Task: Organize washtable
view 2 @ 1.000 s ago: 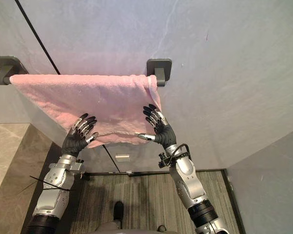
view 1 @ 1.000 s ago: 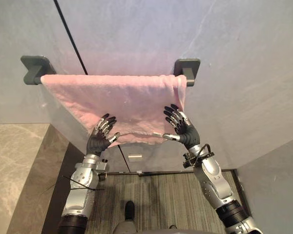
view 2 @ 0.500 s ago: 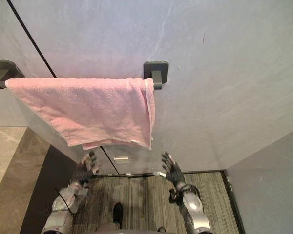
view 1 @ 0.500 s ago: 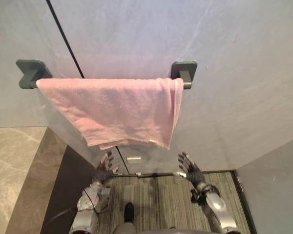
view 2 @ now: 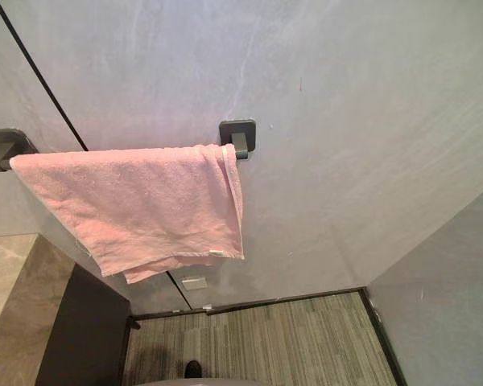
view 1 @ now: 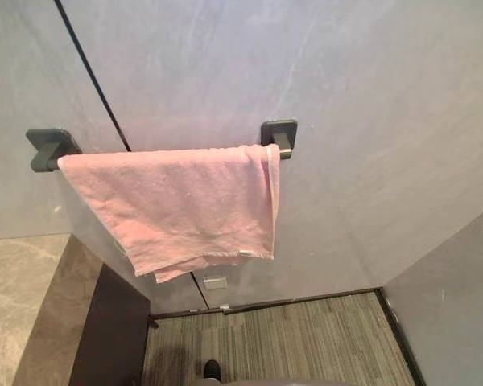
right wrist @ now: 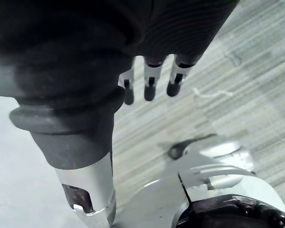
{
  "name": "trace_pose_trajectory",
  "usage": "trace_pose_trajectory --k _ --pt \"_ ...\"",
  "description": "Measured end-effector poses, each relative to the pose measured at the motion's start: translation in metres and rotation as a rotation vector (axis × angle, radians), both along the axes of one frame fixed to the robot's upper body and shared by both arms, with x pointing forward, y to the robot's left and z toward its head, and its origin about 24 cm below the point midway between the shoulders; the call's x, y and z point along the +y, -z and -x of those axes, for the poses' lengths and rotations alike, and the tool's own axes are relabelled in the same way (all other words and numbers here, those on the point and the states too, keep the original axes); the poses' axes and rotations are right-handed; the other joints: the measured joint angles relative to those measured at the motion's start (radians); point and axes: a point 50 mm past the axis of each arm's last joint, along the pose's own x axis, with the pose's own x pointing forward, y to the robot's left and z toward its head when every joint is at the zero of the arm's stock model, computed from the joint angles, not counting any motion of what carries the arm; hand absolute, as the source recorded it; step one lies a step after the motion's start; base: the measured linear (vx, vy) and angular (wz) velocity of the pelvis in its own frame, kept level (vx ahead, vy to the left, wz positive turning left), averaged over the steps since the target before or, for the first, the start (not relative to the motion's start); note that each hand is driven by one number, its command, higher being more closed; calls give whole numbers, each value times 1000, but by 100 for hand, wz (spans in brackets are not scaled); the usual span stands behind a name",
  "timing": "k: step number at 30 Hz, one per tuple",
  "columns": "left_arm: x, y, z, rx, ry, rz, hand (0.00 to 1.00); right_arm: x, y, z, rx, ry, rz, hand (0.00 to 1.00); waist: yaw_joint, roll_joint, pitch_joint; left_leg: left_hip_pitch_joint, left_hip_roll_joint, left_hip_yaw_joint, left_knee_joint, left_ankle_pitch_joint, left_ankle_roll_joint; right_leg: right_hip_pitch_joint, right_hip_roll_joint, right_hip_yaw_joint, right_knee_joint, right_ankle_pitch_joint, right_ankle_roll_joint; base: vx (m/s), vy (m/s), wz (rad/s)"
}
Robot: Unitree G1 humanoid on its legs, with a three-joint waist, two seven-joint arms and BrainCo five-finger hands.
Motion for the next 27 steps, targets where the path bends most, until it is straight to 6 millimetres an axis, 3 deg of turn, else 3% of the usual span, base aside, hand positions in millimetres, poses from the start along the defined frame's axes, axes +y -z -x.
trace_pose_trajectory --k 5,9,13,15,16,17,18,19,20,21,22,23,24,25,27 --pt "-2 0 -3 -6 21 5 0 4 1 -8 -12 -11 -7 0 -7 4 5 0 1 1 0 -9 0 1 1 0 -1 -5 8 -41 1 1" --pt "-4 -2 -20 -47 95 -1 0 5 -1 -27 -45 -100 4 0 -5 6 13 -38 2 -7 1 -4 -2 -32 5 -10 1 -1 2 -17 -5 9" --pt "-4 -9 -62 -158 167 -22 0 3 -7 -65 -117 -217 55 0 -6 14 26 -148 6 -35 9 43 6 -137 13 -54 52 4 -4 -5 -16 32" --pt "-7 -14 -81 -207 203 -27 0 3 -12 -81 -164 -243 74 0 -13 20 40 -188 9 -66 8 87 -19 -153 5 -105 60 17 -24 -6 -15 51" --pt "-9 -17 -92 -238 226 -28 0 6 -11 -84 -167 -253 71 0 -9 -3 58 -198 5 -47 89 20 -19 -151 -16 -129 59 22 -32 48 21 30" --pt "-8 -20 -99 -267 201 -31 0 11 -11 -85 -175 -257 73 0 -10 -20 68 -255 52 40 467 -193 53 -110 -27 -142 65 22 -32 59 39 5" --pt "-8 -19 -95 -258 200 -30 0 10 -12 -84 -178 -255 78 0 -8 -18 71 -249 92 67 607 -238 38 -85 -23 -143 77 22 -31 76 25 -11" --pt "-8 -18 -94 -253 204 -30 0 9 -12 -82 -175 -253 81 0 -10 -15 70 -243 114 73 646 -250 26 -75 -17 -142 86 21 -31 0 95 -19" --pt "-11 -18 -95 -259 205 -27 0 8 -11 -76 -170 -242 84 0 -15 15 55 -237 122 74 670 -266 16 -74 -1 -138 116 17 -25 -23 100 -10" --pt "-13 -19 -96 -263 206 -25 0 7 -11 -73 -166 -239 82 0 -19 20 51 -234 117 65 658 -266 15 -92 -1 -136 122 16 -26 -62 96 -2" --pt "-10 -20 -97 -265 213 -37 0 10 -9 -69 -151 -239 71 0 -30 -2 32 -214 91 28 588 -273 1 -103 4 -119 77 34 -42 -108 94 -7" --pt "0 -22 -100 -264 217 -67 0 16 -7 -63 -141 -221 49 0 -30 -21 26 -217 97 -38 685 -370 -31 -99 8 -112 26 48 -33 -95 130 -36" --pt "-3 -20 -96 -253 208 -61 0 11 -8 -63 -142 -212 60 0 -32 17 27 -211 141 -68 723 -421 -53 -98 46 -105 30 53 -26 -53 163 -46" --pt "-5 -18 -90 -234 202 -56 0 8 -8 -63 -144 -202 64 0 -35 34 30 -194 150 -79 695 -450 -56 -100 63 -99 38 55 -23 -14 137 -36" --pt "-4 -16 -83 -207 220 -59 0 8 -5 -49 -101 -172 49 0 -61 17 28 -132 136 -60 615 -460 -42 -132 54 -90 104 59 -18 -29 137 -13"
